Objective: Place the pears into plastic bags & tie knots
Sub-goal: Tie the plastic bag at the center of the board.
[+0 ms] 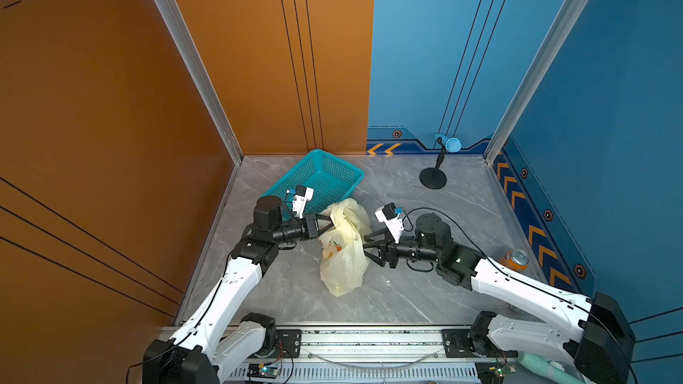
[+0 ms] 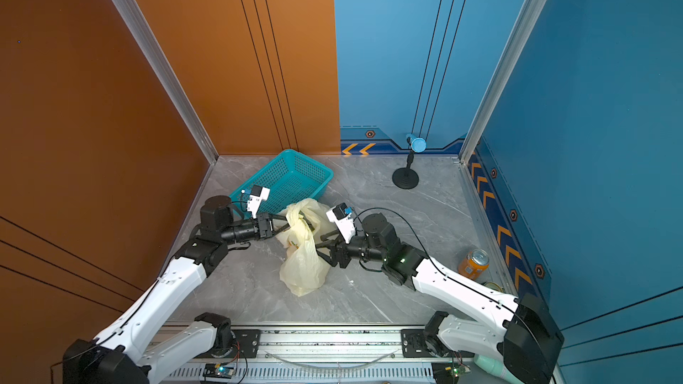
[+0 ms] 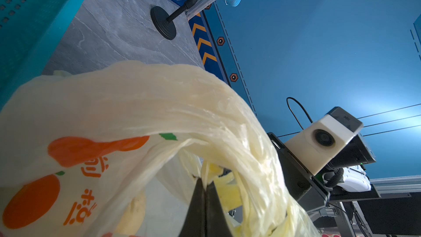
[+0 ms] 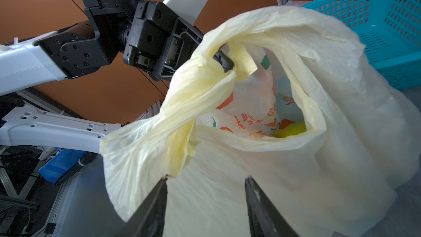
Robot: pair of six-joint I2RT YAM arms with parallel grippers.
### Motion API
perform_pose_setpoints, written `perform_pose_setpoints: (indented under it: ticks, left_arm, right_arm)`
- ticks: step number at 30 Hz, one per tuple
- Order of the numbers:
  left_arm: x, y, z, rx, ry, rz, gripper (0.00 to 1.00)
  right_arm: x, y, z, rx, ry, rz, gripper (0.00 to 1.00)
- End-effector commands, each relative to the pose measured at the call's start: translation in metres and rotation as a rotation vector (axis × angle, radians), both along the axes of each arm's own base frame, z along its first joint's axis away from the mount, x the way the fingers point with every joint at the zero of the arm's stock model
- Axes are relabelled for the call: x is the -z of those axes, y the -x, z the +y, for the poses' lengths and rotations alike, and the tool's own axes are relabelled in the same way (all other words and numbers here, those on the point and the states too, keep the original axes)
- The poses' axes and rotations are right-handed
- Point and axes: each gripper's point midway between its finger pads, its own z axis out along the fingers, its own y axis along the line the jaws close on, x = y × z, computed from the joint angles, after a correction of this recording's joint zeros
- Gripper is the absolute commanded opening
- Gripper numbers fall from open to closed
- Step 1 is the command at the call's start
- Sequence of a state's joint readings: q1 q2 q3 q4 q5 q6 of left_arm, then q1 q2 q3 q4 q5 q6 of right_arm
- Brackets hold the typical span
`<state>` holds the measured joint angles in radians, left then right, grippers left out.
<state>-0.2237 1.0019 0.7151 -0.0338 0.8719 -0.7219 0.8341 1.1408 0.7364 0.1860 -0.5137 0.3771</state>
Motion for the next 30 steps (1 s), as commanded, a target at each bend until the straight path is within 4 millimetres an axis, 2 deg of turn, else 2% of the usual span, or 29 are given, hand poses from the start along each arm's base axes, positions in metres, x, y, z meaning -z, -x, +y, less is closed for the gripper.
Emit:
perform_pose_setpoints:
  ticks: [1,6,13,16,21,24,28,30]
  left_arm:
    - [-0.008,-0.001,-0.001,0.009,-0.012,-0.031,0.00]
    - [-0.009,-0.001,-0.001,0.009,-0.014,-0.032,0.00]
    - [-0.009,0.000,-0.002,0.012,-0.015,-0.030,0.00]
    - [-0.008,0.000,-0.003,0.012,-0.016,-0.029,0.00]
    - [-0.008,0.000,-0.004,0.016,-0.018,-0.030,0.00]
    - [-0.008,0.001,-0.004,0.017,-0.022,-0.031,0.00]
    - [-0.010,-0.001,0.002,-0.015,-0.056,-0.046,0.00]
    - [-0.012,-0.002,0.011,-0.060,-0.097,-0.055,0.00]
  right_arm:
    - [-0.020,0.011,0.014,-0.096,-0.055,-0.057,0.58]
    - [-0.028,0.010,0.023,-0.126,-0.075,-0.092,0.61]
    - [-0.047,-0.004,0.036,-0.083,-0.142,-0.152,0.62]
    - [-0.048,-0.012,0.042,-0.064,-0.147,-0.158,0.59]
    - [-0.042,-0.020,0.051,-0.050,-0.132,-0.145,0.42]
    - [-0.038,-0.022,0.051,-0.040,-0.116,-0.135,0.22]
    - [-0.029,-0.021,0.040,-0.007,-0.068,-0.123,0.01]
    - [-0.018,-0.025,0.026,0.048,0.002,-0.114,0.00]
